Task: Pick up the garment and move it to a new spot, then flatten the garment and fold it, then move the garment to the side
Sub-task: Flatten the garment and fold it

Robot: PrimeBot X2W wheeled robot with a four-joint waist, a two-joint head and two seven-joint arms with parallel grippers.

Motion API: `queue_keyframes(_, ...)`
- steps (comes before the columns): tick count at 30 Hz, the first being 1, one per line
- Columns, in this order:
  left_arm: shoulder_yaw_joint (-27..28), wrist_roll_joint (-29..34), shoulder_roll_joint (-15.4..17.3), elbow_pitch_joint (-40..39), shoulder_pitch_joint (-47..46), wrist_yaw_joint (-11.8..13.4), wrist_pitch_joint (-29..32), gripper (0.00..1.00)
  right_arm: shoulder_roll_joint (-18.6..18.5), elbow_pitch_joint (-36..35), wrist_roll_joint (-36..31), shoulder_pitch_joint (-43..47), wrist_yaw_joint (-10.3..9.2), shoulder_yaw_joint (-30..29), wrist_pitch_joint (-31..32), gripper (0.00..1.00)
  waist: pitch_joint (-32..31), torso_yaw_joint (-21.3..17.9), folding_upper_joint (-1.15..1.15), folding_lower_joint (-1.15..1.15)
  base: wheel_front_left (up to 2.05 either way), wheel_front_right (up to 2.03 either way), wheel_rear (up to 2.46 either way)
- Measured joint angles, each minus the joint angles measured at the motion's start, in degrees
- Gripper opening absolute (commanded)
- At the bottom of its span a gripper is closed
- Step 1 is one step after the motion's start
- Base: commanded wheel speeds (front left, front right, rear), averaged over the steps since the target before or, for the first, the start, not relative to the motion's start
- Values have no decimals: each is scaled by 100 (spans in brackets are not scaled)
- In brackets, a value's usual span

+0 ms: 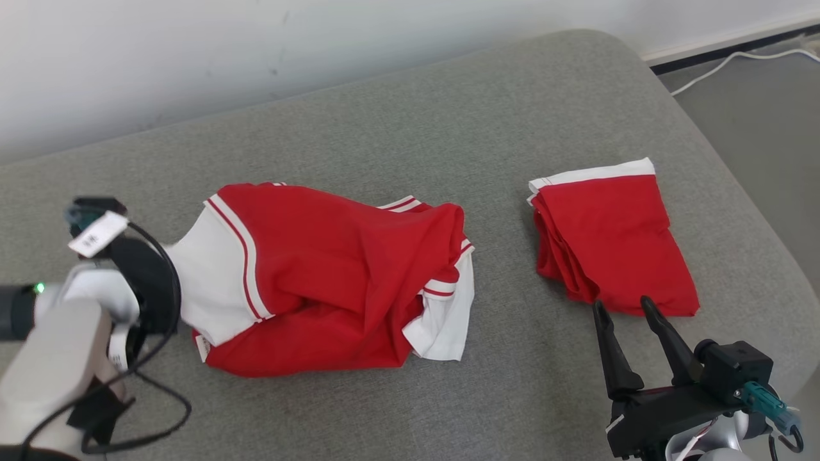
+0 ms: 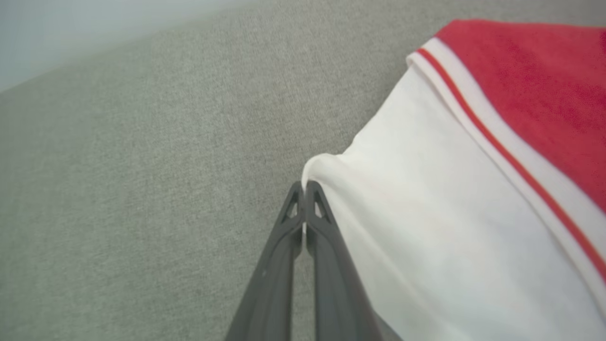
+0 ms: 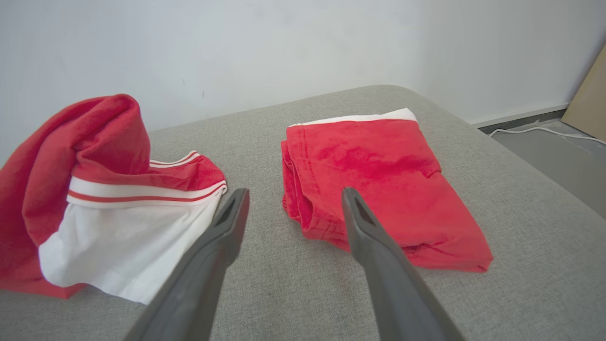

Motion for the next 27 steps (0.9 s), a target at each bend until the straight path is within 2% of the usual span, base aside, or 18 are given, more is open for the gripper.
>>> queue_keyframes(6,302,-11,-74,-190,-447,183,-630,0,-7,20,0,-5,-15,-11,-9,100,-58,190,-1,0,0,0,0)
queue_keyframes(18,194,92,-307,-523,-848,123,-1753,0,20,292,0,-92,-9,101,-32,100,-485,515,-1,0,0,0,0)
queue_keyframes(27,23,282,-433,-746,-1165,76,-2230,0,83,431,0,-66,43,253,-30,100,-941,571,-1,-1,0,0,0)
